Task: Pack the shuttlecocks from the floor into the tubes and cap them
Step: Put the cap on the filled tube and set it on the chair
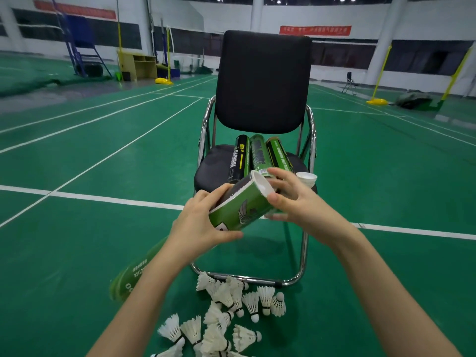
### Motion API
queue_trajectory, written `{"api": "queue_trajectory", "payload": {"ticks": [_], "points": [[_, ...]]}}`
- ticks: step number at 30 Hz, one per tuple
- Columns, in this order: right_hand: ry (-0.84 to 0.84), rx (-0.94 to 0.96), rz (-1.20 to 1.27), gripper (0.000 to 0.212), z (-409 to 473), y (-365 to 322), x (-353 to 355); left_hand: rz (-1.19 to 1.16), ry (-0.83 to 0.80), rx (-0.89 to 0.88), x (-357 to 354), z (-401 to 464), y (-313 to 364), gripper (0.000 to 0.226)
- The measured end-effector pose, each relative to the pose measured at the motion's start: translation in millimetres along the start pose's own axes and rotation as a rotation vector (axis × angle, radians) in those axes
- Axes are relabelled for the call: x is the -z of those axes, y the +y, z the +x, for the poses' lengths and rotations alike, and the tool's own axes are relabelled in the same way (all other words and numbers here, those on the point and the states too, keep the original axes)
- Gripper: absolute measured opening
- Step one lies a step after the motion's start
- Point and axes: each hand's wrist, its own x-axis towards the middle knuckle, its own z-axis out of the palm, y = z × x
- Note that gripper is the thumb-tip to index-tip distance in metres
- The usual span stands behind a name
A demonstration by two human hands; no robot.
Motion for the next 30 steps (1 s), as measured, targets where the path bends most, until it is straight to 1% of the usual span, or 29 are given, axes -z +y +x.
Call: {"api": "queue_trajectory", "payload": {"ticks": [1,2,5,7,9,12,14,17,19,22,25,28,30], "points": [[-0.051,-0.052,0.079,0.092,0,1,-1,0.008,0.002,-0.013,4,0,1,0.090],[-0.104,-0.098,0.136,0.090,0,0,-1,0.012,-0.002,-0.023,7,1,1,0.090],[-0.251,-0.165,0.314,0.067,-2,-5,-4,0.062,-0.039,-0.061,19,1,8,0.091],[-0.269,-0.171,0.427,0.056,-1,-11,-8,0.104,-0.032,-0.105,27,3,14,0.090],[-0.259,-0.138,0.472,0.054,-1,-18,-11,0.135,-0.008,-0.147,34,5,18,0.090],[-0.205,-0.049,0.509,0.061,1,-26,-18,0.159,0.042,-0.193,43,13,20,0.091],[-0.129,-0.010,0.526,0.058,0,-32,-22,0.205,0.084,-0.213,48,19,23,0.091],[-0.045,0.072,0.519,0.052,-4,-38,-28,0.319,0.196,-0.258,52,25,32,0.086],[0.012,0.125,0.481,0.047,-7,-41,-30,0.324,0.235,-0.262,52,24,38,0.085],[0.084,0.195,0.381,0.048,-13,-45,-30,0.174,0.183,-0.261,56,18,46,0.087],[0.137,0.264,0.261,0.046,-15,-43,-33,-0.131,0.073,-0.275,58,9,56,0.085],[0.172,0.306,0.190,0.047,-7,-36,-39,-0.381,0.029,-0.212,53,14,52,0.066],[0.184,0.318,0.132,0.047,3,-28,-43,-0.440,0.015,-0.196,47,24,39,0.057]]}}
